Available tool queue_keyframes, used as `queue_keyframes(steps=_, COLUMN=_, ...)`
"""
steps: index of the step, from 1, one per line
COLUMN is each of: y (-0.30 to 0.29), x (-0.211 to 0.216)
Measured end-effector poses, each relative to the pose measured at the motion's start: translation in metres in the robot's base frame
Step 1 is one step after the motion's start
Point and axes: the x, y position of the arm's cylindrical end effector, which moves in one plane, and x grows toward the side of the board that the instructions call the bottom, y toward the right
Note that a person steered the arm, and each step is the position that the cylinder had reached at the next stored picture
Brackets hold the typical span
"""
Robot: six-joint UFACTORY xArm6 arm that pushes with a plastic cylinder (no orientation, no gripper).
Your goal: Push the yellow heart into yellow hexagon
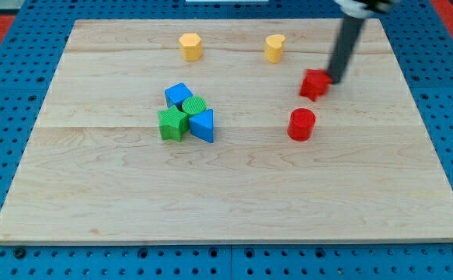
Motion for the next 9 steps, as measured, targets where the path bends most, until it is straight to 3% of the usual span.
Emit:
queue_keyframes(steps=1, y=-0.032, x=-0.019)
queue_keyframes(steps=2, y=0.025, x=-0.041)
queue_keyframes(steps=3, y=-0.049, x=-0.078)
queue_keyframes(steps=4, y=-0.135, x=-0.067)
queue_keyframes(steps=5, y=-0.080, x=-0.066)
queue_keyframes(steps=6, y=-0.071, x=-0.028)
queue_keyframes(steps=8, y=-0.237, x=-0.070)
queue_keyframes(steps=9, y=-0.251, x=-0.076)
